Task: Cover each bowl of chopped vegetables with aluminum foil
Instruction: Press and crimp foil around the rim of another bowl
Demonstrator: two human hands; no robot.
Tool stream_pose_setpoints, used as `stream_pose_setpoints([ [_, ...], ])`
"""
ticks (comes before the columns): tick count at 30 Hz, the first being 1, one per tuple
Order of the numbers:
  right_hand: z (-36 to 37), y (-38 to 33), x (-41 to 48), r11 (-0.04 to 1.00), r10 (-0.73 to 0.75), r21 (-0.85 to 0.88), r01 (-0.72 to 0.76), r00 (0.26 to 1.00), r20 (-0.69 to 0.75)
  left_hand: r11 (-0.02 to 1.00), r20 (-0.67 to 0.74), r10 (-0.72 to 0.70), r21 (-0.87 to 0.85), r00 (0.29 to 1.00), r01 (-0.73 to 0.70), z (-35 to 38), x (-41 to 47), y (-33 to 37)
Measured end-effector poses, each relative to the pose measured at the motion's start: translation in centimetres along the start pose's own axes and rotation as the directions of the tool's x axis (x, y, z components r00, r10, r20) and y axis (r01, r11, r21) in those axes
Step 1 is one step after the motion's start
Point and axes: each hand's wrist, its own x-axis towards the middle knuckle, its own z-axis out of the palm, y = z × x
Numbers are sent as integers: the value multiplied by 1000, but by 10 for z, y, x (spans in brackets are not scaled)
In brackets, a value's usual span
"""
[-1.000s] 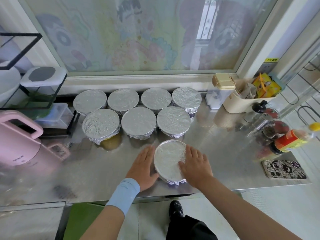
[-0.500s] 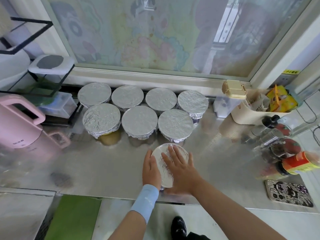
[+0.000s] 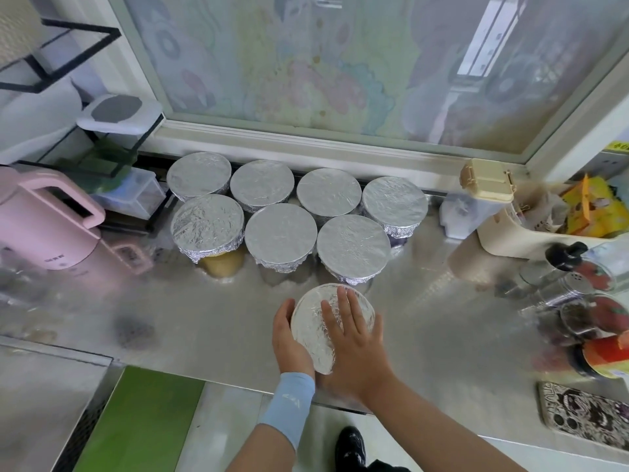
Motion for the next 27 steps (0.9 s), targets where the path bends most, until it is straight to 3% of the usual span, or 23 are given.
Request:
stream_pose_setpoints([
  [4,1,1,0,999,28,-29,-26,999,44,999,-56,36,-4,998,-36,-8,9,-5],
  [7,-6,12,3,997,-76,-14,77,996,49,994,-124,96,71,988,-87,-19,1,-9],
  [10,-13,38,13,990,-53,131,53,999,-9,975,-131,205,119,970,-190,-23,-12,-18],
  [14,-10,52,18,920,24,387,-56,996,88,995,-31,82,62,996,-80,-24,1,-40],
  [20,-2,45,13,896,51,436,-85,995,88,994,-28,109,27,994,-108,-6,1,-29],
  [22,-8,44,10,906,49,414,-92,992,113,993,15,109,39,994,-109,-8,5,-26],
  [24,-11,41,3,964,12,262,-39,994,105,975,35,162,150,986,-165,-15,6,-25],
  [26,-11,35,-5,992,-77,106,70,995,62,864,146,302,375,942,-335,-27,2,-19],
  [27,-8,32,-9,991,-118,71,114,992,50,751,253,342,505,905,-426,-38,1,-15],
])
